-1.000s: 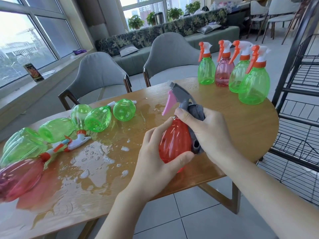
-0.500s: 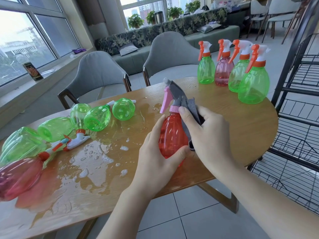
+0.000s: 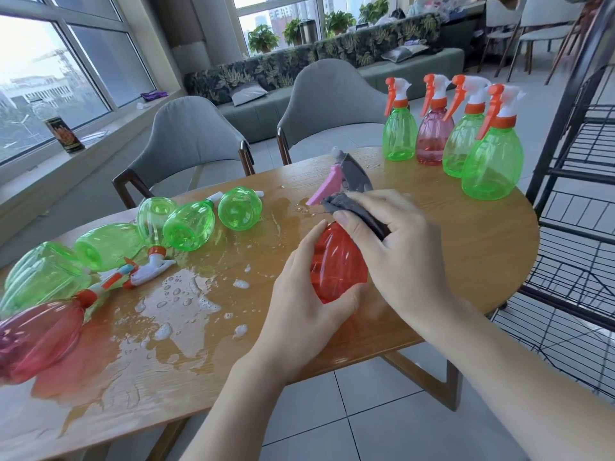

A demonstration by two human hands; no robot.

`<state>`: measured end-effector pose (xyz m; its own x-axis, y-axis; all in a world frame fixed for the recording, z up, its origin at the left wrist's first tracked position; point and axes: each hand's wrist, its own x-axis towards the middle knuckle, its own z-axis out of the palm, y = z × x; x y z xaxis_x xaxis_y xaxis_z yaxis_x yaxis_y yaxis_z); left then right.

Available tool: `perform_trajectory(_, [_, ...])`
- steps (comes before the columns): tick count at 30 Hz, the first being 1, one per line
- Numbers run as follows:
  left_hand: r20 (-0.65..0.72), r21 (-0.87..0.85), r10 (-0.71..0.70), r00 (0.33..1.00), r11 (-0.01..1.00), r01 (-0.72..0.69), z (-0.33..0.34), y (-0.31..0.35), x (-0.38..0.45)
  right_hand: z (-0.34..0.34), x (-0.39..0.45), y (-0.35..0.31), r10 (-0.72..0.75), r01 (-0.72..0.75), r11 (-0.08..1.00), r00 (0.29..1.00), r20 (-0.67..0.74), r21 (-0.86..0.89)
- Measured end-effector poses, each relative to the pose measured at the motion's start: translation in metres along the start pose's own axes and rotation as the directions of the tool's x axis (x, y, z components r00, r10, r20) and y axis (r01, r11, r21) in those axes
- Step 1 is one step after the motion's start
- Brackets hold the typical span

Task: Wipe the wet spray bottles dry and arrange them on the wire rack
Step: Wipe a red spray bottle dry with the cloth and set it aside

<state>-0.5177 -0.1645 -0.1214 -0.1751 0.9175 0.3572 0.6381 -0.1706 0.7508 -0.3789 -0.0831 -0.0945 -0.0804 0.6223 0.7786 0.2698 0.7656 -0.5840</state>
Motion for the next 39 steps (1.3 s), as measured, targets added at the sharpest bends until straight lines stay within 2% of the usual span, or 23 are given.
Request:
perform_trajectory(3, [-0.021,-0.021,-0.001,1.0,1.0,0.001,0.002,-0.001,0.0,-0.001,0.001,0.002,-0.098,0.105,0.99,0.992,0.078,-0.091])
perform_trajectory(6, [-0.033,-0.079,-0.035,0.999,0.996,0.033,-0.002,0.002,-0.001,-0.01,0.003,0.009,-0.142,0.156,0.983,0.98,0.14,-0.093])
perform_trajectory(10, [-0.017,-0.151,-0.076,0.997,0.986,0.072,-0.01,0.0,-0.003,-0.026,0.005,0.034,-0.033,0.06,0.984,0.987,0.158,-0.167])
perform_trajectory(13, [-0.009,-0.181,-0.088,0.996,0.98,0.085,-0.012,0.0,-0.003,-0.038,0.007,0.04,0.022,-0.004,0.988,0.993,0.116,-0.156])
perform_trajectory(15, [0.007,-0.204,-0.1,0.995,0.974,0.1,-0.013,0.001,-0.002,-0.043,0.013,0.033,0.003,0.004,0.993,0.998,0.063,-0.12])
perform_trajectory(20, [0.041,-0.17,-0.07,0.997,0.982,0.076,-0.012,0.002,-0.001,-0.04,0.03,0.013,-0.077,0.075,0.997,0.996,-0.046,-0.036])
perform_trajectory(25, [0.044,-0.075,-0.019,0.999,0.997,0.022,-0.008,0.003,0.0,-0.029,0.039,0.009,-0.214,0.206,0.976,0.969,-0.123,-0.073])
perform_trajectory(29, [0.034,0.0,0.033,0.999,0.999,-0.033,-0.004,0.002,-0.002,-0.019,0.038,0.013,-0.226,0.211,0.97,0.966,-0.126,-0.121])
perform_trajectory(35, [-0.01,-0.013,0.026,1.0,1.0,-0.026,-0.004,0.004,-0.001,-0.01,0.022,0.012,-0.152,0.149,0.985,0.988,-0.025,-0.091])
perform_trajectory(39, [-0.019,-0.008,0.03,0.999,1.0,-0.03,-0.003,0.005,0.001,-0.005,0.015,0.01,-0.182,0.189,0.978,0.98,0.081,-0.092])
